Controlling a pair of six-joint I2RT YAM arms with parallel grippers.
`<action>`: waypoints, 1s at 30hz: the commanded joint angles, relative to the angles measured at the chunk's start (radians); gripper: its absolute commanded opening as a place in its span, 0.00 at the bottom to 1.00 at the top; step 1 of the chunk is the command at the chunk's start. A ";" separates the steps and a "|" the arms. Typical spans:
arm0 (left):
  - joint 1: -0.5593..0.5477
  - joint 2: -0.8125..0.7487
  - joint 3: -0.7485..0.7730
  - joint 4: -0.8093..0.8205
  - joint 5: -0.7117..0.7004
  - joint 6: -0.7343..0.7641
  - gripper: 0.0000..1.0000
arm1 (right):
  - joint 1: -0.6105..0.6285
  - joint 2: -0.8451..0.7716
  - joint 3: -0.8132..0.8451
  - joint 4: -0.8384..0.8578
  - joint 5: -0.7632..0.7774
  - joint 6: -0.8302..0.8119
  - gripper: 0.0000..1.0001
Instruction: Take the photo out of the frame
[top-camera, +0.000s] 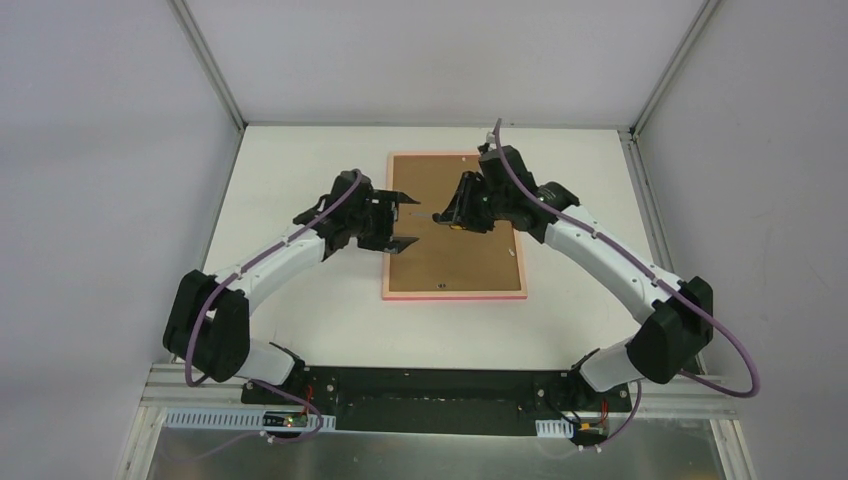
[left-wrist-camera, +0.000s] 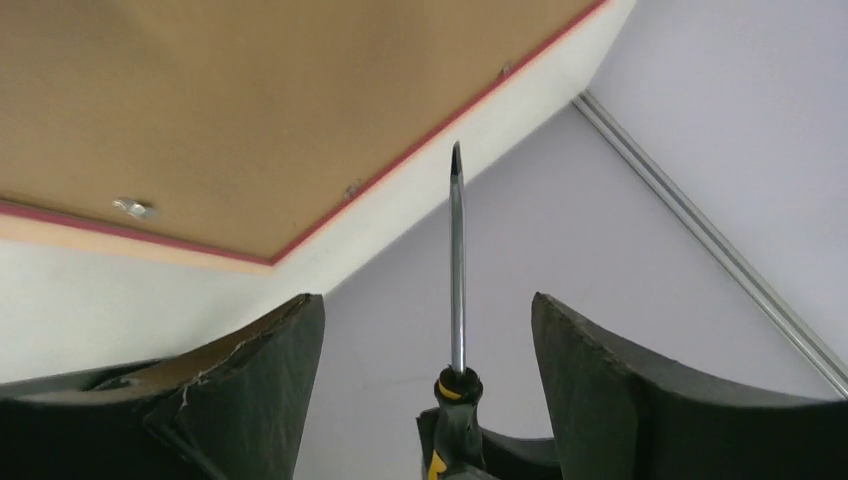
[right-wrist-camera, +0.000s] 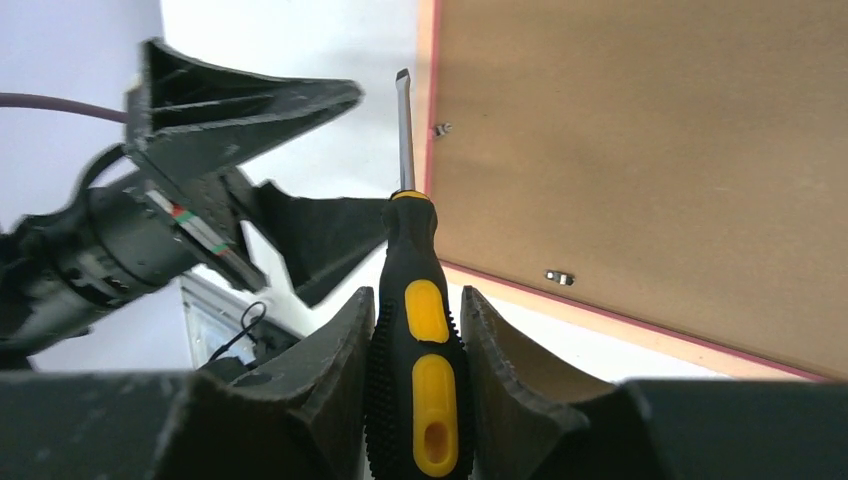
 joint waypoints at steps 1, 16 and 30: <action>0.132 -0.078 0.074 -0.332 0.000 0.352 0.77 | 0.031 0.059 0.124 -0.118 0.085 -0.011 0.00; 0.261 -0.018 -0.068 -0.283 0.339 1.259 0.66 | 0.070 0.380 0.489 -0.396 -0.072 0.029 0.00; 0.261 0.174 -0.021 -0.302 0.343 1.220 0.38 | 0.140 0.365 0.388 -0.258 0.057 -0.478 0.00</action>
